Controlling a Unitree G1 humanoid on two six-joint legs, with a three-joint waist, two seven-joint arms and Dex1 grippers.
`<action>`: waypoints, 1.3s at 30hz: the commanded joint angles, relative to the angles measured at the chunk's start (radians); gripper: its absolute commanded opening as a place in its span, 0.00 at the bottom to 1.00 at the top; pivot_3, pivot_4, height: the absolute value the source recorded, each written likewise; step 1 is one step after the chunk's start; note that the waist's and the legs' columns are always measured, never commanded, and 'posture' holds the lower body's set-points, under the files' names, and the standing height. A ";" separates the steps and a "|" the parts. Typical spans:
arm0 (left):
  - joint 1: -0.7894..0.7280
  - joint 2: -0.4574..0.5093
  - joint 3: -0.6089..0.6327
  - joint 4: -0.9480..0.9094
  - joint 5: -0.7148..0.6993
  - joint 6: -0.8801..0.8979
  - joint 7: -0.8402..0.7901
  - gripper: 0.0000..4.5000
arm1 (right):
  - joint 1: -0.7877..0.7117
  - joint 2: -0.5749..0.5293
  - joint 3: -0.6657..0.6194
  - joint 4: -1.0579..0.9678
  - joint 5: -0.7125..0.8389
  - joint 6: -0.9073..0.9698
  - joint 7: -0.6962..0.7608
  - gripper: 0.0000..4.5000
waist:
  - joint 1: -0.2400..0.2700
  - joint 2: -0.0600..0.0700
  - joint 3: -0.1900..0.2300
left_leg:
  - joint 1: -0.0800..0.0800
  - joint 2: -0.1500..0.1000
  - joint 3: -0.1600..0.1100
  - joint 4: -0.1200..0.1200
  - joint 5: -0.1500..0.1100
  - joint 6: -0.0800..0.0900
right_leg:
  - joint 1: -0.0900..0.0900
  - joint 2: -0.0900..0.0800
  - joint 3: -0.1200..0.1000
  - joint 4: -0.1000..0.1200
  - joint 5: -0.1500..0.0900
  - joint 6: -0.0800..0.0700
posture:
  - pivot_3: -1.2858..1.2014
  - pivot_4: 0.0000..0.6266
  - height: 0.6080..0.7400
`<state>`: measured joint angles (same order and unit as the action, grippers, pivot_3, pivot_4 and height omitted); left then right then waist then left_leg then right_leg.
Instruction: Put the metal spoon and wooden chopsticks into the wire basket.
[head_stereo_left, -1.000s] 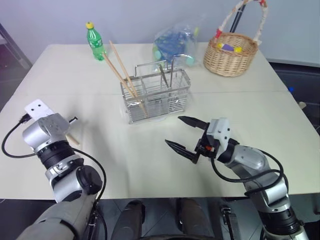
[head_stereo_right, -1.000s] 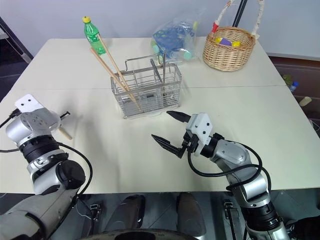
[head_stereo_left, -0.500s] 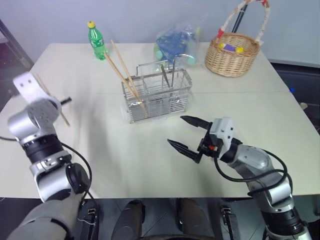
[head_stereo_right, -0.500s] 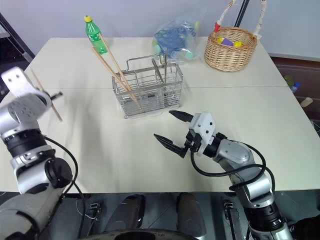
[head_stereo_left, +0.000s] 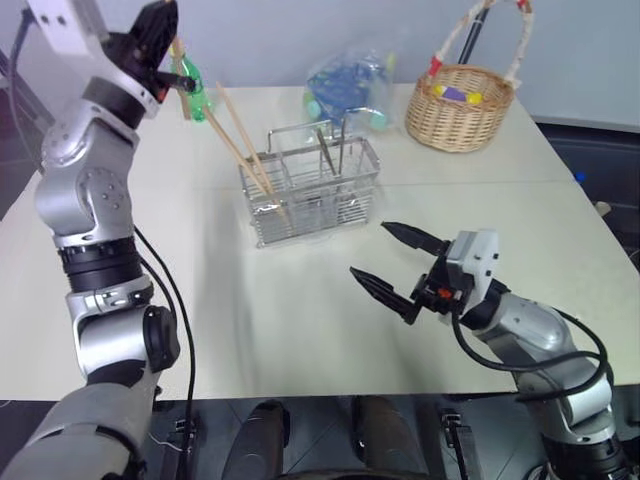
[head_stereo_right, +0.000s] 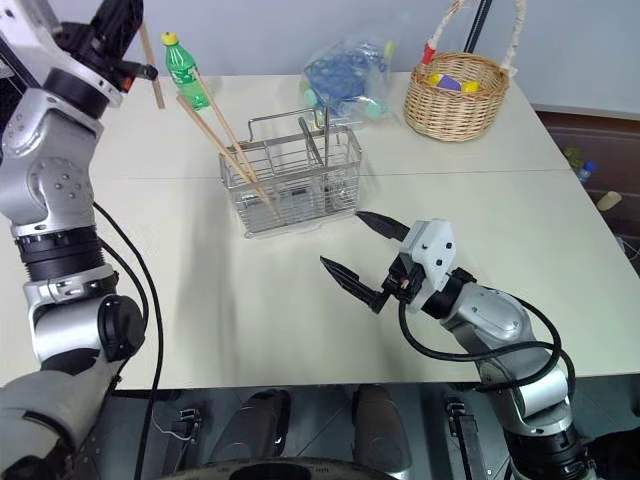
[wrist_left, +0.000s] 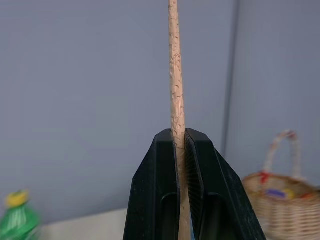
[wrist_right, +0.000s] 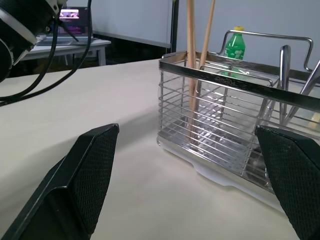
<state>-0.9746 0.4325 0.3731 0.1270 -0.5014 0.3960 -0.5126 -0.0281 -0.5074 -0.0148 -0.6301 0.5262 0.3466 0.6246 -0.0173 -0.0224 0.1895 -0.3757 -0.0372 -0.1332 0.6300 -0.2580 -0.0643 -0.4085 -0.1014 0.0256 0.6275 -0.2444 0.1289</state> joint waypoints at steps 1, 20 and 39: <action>-0.035 0.015 -0.025 -0.083 -0.100 0.054 -0.076 0.01 | 0.000 0.023 -0.010 -0.034 0.002 -0.009 -0.033 1.00 | 0.001 0.000 0.000 | 0.000 0.000 0.000 0.000 0.000 0.000 | 0.000 0.000 0.000 0.000 0.000 0.000 | 0.52 0.24 1.00; 0.191 -0.070 -0.090 -0.099 -0.162 0.078 -0.106 0.01 | -0.021 0.084 0.041 0.009 -0.072 -0.063 -0.067 1.00 | 0.002 0.000 0.000 | 0.001 0.000 0.000 0.000 0.000 0.000 | 0.000 0.000 0.000 0.000 0.000 0.000 | 0.52 0.24 1.00; 0.255 -0.133 -0.132 -0.041 -0.140 0.048 -0.117 0.01 | -0.011 0.123 0.065 0.011 -0.124 -0.086 -0.086 1.00 | 0.001 0.000 0.000 | 0.001 0.000 0.000 0.000 0.000 0.000 | 0.000 0.000 0.000 0.000 0.000 0.000 | 0.52 0.24 1.00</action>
<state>-0.7183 0.3009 0.2460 0.1144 -0.6423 0.4683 -0.6271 -0.0390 -0.3892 0.0521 -0.6016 0.4051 0.2850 0.5449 -0.0158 -0.0223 0.1894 -0.3750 -0.0372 -0.1334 0.6299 -0.2580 -0.0640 -0.4082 -0.1011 0.0257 0.6277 -0.2445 0.1287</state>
